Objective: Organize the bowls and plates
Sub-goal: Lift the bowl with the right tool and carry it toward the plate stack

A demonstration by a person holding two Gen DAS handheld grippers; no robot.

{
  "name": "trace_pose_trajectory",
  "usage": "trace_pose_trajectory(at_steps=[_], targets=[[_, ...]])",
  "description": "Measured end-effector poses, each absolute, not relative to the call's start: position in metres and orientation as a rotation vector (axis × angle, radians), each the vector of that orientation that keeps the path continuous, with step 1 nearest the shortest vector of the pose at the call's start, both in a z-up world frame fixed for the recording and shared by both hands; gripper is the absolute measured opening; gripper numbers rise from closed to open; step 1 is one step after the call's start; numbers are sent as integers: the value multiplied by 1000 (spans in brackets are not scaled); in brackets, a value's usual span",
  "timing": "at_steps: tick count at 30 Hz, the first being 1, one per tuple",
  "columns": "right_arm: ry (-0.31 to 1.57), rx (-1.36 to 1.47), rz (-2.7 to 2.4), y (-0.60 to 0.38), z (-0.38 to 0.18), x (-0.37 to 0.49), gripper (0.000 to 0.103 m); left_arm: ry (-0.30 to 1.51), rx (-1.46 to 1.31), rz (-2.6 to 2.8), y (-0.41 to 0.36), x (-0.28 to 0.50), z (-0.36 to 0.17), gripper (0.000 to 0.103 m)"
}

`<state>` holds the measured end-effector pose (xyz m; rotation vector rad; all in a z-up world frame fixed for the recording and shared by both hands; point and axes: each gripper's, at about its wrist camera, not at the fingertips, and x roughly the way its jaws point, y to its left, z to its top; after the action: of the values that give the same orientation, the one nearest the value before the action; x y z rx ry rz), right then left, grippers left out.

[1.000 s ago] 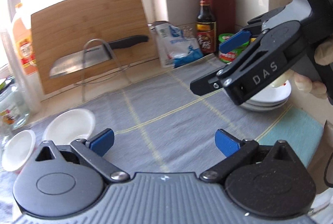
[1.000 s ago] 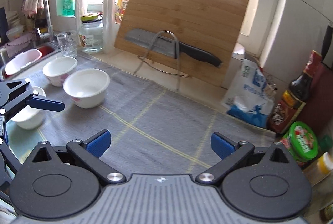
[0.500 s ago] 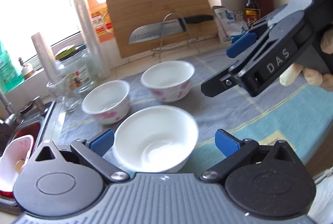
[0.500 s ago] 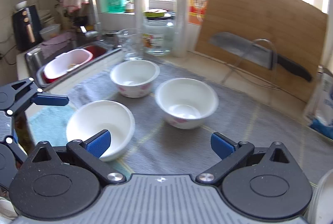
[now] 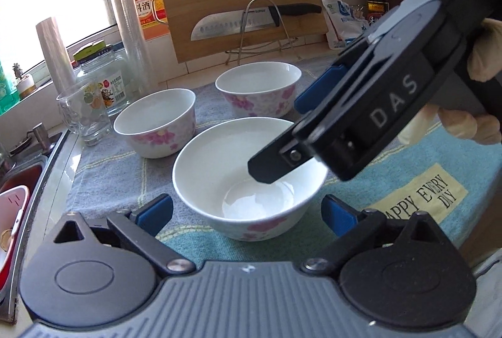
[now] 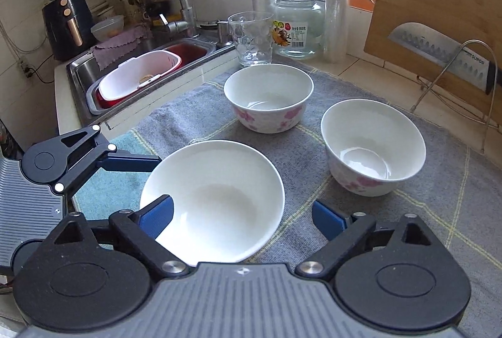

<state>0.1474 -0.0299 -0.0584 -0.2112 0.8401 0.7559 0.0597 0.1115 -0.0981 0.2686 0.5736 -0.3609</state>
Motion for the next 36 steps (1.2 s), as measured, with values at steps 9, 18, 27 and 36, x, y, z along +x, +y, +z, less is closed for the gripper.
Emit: trace_pose_trajectory(at_steps=[9, 18, 27, 36], targets=[[894, -164, 791, -27, -68, 159, 82, 587, 262, -386, 114, 65, -100, 90], [929, -110, 816, -28, -69, 163, 80, 586, 249, -397, 116, 67, -100, 90], [928, -96, 792, -37, -58, 160, 80, 583, 245, -426, 110, 67, -92, 90], [914, -63, 709, -63, -51, 149, 80, 565, 263, -515, 92, 67, -87, 90]])
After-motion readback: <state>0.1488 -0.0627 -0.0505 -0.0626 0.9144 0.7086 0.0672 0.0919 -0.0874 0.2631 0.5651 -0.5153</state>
